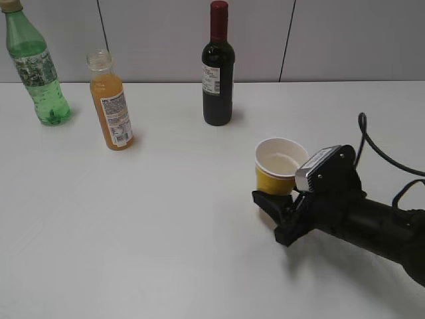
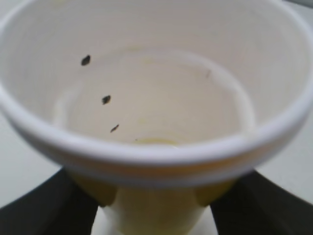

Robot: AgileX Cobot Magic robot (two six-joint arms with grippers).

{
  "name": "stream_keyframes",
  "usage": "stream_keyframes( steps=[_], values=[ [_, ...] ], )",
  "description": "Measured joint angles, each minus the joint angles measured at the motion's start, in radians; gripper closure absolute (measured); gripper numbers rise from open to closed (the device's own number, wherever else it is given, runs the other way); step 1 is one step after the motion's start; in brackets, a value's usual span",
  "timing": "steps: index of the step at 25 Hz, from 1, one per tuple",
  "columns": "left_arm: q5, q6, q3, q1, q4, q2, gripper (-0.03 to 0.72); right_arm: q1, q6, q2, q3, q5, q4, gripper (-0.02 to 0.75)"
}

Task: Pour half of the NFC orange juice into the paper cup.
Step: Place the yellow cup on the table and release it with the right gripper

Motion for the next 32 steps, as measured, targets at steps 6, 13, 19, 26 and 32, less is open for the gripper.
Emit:
stream_keyframes(
  steps=[6,13,19,26,32],
  values=[
    [0.000,0.000,0.000,0.000,0.000,0.000,0.251,0.015,0.000,0.000,-0.140,0.001,-0.294,0.280],
    [0.000,0.000,0.000,0.000,0.000,0.000,0.251,0.073,0.105,0.035,-0.299,0.000,-0.429,0.280],
    [0.000,0.000,0.000,0.000,0.000,0.000,0.251,0.129,0.172,0.122,-0.423,0.001,-0.509,0.280],
    [0.000,0.000,0.000,0.000,0.000,0.000,0.251,0.169,0.246,0.203,-0.570,0.072,-0.549,0.280],
    [0.000,0.000,0.000,0.000,0.000,0.000,0.251,0.178,0.308,0.257,-0.648,0.123,-0.587,0.281]
  ],
)
